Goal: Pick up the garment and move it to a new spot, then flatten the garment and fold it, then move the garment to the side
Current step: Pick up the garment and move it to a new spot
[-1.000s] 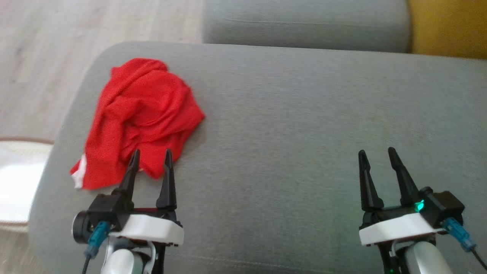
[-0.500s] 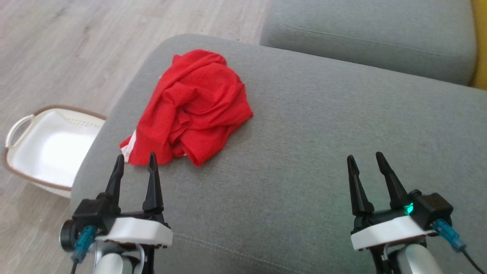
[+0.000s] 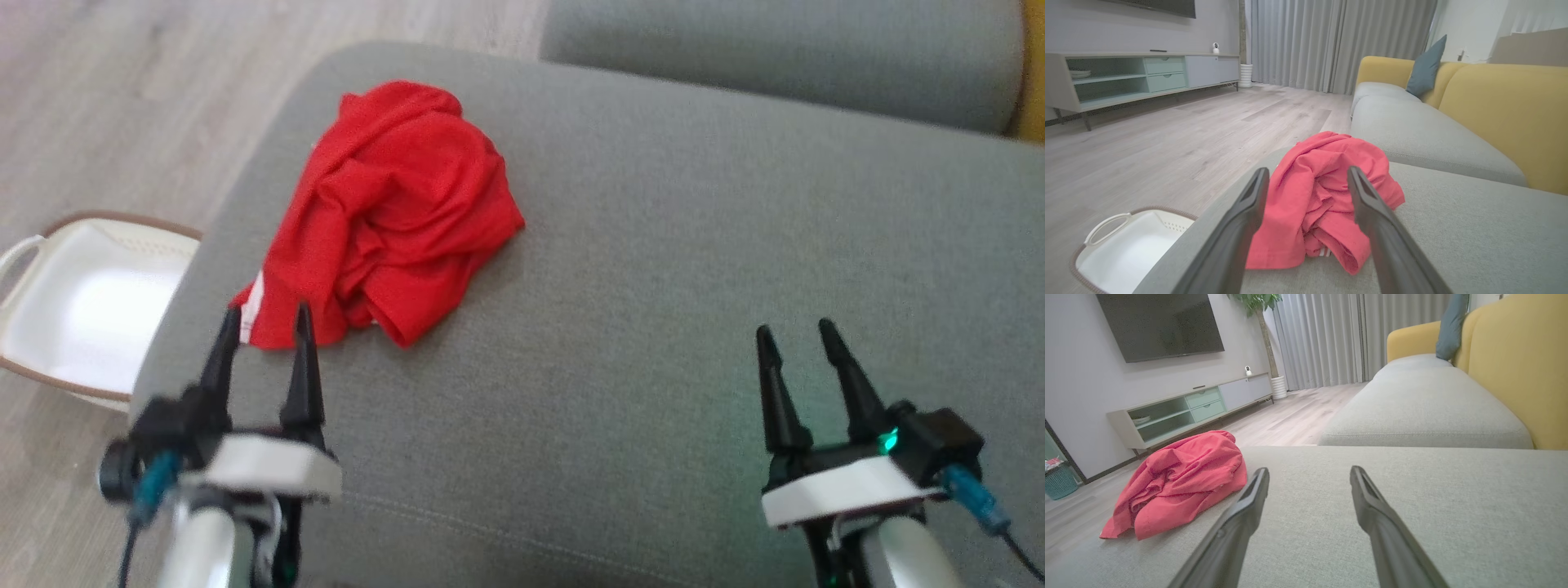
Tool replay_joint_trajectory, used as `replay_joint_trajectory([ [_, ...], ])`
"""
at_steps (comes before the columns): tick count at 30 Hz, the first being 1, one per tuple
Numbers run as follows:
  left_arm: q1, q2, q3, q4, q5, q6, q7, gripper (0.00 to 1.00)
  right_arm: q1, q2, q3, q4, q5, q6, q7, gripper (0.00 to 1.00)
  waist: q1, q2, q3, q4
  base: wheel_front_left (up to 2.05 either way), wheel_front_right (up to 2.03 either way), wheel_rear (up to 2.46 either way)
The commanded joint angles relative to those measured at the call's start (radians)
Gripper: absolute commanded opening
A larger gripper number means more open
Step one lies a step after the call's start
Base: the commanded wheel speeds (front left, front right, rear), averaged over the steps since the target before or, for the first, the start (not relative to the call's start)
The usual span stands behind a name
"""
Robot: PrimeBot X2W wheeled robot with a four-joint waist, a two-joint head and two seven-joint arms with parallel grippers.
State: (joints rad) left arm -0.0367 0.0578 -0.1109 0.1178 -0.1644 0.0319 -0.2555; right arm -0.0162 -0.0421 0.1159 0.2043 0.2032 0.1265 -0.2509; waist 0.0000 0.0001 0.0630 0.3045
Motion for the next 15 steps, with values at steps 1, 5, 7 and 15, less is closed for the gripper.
replay_joint_trajectory([
  [1, -0.106, 0.027, 0.047, -0.007, 0.015, -0.012, -0.006, 1.0, -0.071, -0.008, 0.008, -0.043, -0.015, 0.004, -0.011, 1.0, 0.0, -0.0001, 0.055, -0.028, 0.0, 0.0, 0.0],
  [5, -0.252, 0.082, 0.054, 0.104, 0.015, -0.065, 0.001, 1.0, -0.114, -0.008, -0.031, -0.066, -0.043, 0.004, -0.011, 1.0, 0.0, -0.0001, 0.142, -0.047, 0.0, 0.0, 0.0],
  [7, -0.339, 0.112, 0.054, 0.165, 0.003, -0.095, 0.028, 1.0, -0.132, -0.008, -0.048, -0.077, -0.058, 0.004, -0.011, 1.0, 0.0, -0.0001, 0.183, -0.056, 0.0, 0.0, 0.0],
  [15, -0.615, 0.217, -0.003, 0.36, -0.084, -0.158, 0.23, 1.0, -0.19, -0.008, -0.095, -0.105, -0.095, 0.004, -0.011, 1.0, 0.0, -0.0001, 0.306, -0.096, 0.0, 0.0, 0.0],
])
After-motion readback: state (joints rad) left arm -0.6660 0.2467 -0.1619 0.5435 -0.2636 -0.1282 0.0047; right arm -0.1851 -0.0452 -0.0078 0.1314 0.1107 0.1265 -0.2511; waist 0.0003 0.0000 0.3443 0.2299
